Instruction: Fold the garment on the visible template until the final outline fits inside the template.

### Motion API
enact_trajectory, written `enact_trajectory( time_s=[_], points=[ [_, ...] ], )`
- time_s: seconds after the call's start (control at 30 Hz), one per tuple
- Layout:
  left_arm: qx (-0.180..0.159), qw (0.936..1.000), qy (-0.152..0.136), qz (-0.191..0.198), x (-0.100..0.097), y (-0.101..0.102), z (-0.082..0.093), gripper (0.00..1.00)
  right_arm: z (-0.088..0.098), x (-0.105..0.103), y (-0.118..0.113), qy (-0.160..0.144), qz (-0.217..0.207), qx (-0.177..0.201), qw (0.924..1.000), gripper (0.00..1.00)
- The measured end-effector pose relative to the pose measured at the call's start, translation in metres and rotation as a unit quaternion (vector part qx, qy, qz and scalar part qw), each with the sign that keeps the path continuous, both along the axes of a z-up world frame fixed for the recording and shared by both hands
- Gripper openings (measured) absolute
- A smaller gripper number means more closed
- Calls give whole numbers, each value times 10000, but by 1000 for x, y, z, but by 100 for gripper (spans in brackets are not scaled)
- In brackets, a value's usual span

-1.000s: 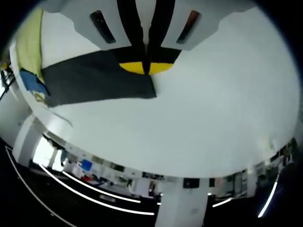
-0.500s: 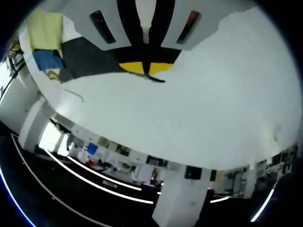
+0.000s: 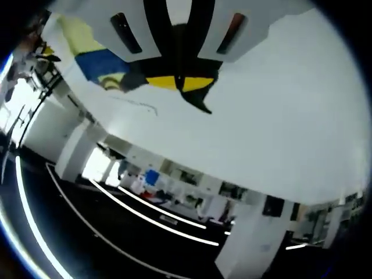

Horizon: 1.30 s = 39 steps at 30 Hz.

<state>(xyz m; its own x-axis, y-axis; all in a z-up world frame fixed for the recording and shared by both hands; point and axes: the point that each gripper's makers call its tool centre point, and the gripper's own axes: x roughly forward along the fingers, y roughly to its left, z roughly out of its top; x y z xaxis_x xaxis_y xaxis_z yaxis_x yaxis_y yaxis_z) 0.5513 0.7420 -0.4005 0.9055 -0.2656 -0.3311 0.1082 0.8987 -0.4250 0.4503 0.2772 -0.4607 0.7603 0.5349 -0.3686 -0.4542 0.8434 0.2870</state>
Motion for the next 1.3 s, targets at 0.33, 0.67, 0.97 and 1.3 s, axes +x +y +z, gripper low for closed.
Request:
enact_trajectory(
  time_s=[0.33,0.67,0.97,1.3],
  points=[
    [-362,9968,165,-696,16,-94,9,0,-2,-7,-14,16,-190,142,9997,76],
    [-696,9881,191,-1357,30,-180,29,0,-5,-14,-29,30,-426,270,9987,76],
    [-746,9780,262,-1930,40,-246,29,0,-9,-21,-43,57,-644,366,9972,75],
    [-961,9668,293,-2348,45,-300,33,0,-13,-26,-57,74,-871,548,9947,76]
  ],
)
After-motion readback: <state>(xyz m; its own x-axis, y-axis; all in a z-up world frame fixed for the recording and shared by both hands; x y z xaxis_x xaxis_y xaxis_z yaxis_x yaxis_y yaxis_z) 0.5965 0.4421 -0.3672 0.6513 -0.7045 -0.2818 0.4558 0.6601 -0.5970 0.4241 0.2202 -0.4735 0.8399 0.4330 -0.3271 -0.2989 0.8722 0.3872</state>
